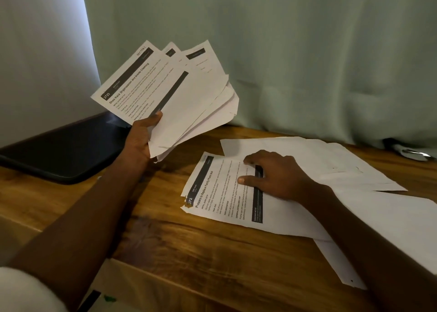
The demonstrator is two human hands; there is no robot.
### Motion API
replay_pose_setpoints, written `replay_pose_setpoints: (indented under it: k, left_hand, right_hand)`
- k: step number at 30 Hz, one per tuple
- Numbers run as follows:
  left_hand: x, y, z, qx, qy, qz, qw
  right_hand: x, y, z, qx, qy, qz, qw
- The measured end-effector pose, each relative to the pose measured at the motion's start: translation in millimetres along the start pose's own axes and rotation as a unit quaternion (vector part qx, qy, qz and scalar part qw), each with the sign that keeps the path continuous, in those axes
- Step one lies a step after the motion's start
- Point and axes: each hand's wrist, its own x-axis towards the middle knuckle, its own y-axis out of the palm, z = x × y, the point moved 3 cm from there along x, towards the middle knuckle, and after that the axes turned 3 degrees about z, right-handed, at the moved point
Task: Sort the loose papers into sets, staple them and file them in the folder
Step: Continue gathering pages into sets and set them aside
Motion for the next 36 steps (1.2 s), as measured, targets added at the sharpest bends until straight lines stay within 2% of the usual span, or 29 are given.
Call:
replay_pose_setpoints:
  k: [4,8,13,16,18,19,20,21,22,23,24,26,28,34,36]
  left_hand:
    - [-1.8,2.5,9.8,-0.066,0.023,-0.026,0.997]
    - [1.4,10.5,10.1,-0.075,0.013,0.026,0.997]
    - [0.1,18.3,6.6,-0.081,0.039,0.056,0.994]
    - [0.4,21.4,8.3,-0.1,0.037,0.081,0.991]
    - [0.8,22.8,10.1,-0.096,0.036,0.082,0.991]
    - [1.0,22.8,11.2,-0.09,0.037,0.081,0.992]
    - [2.0,23.4,12.6,-0.084,0.038,0.081,0.992]
    - [2.6,23.8,14.4,-0.081,0.037,0.082,0.993]
    - [3.3,24.9,16.2,-0.081,0.035,0.081,0.993]
    - [3.8,25.7,17.8,-0.081,0.03,0.08,0.993]
    - [3.8,26.9,19.6,-0.084,0.023,0.079,0.993]
    - [3.5,30.2,22.7,-0.091,0.008,0.08,0.993]
    - [2.6,34.0,24.1,-0.09,-0.003,0.083,0.992]
    - [1.6,40.4,23.9,-0.094,-0.003,0.08,0.992]
    - [2.2,40.3,25.1,-0.093,-0.004,0.081,0.992]
  right_hand:
    - [-1.5,1.4,-4.7,-0.042,0.032,0.003,0.999]
    - [-1.3,-1.8,-3.1,-0.032,0.065,-0.003,0.997]
    - [-6.3,-7.5,-13.2,-0.11,0.228,-0.033,0.967]
    - [-10.8,-13.1,-21.3,-0.101,0.27,-0.055,0.956]
    - [-10.9,-21.4,-25.9,-0.034,0.258,-0.132,0.957]
    - [-11.1,-28.3,-26.6,0.055,0.236,-0.189,0.952]
    - [-11.9,-34.5,-27.3,0.191,0.203,-0.232,0.932]
    - [-11.6,-39.3,-25.7,0.353,0.164,-0.245,0.888]
    - [-11.2,-43.4,-23.0,0.482,0.132,-0.222,0.837]
    - [-10.6,-46.0,-19.5,0.553,0.108,-0.184,0.805]
    - [-10.4,-46.6,-15.6,0.583,0.088,-0.153,0.793]
    - [-9.2,-41.6,-11.7,0.595,0.059,-0.132,0.79]
    - [-7.4,-36.0,-10.5,0.604,0.058,-0.146,0.781]
    - [-7.4,-31.6,-12.5,0.664,0.09,-0.207,0.713]
    - [-7.3,-31.1,-12.3,0.665,0.097,-0.223,0.706]
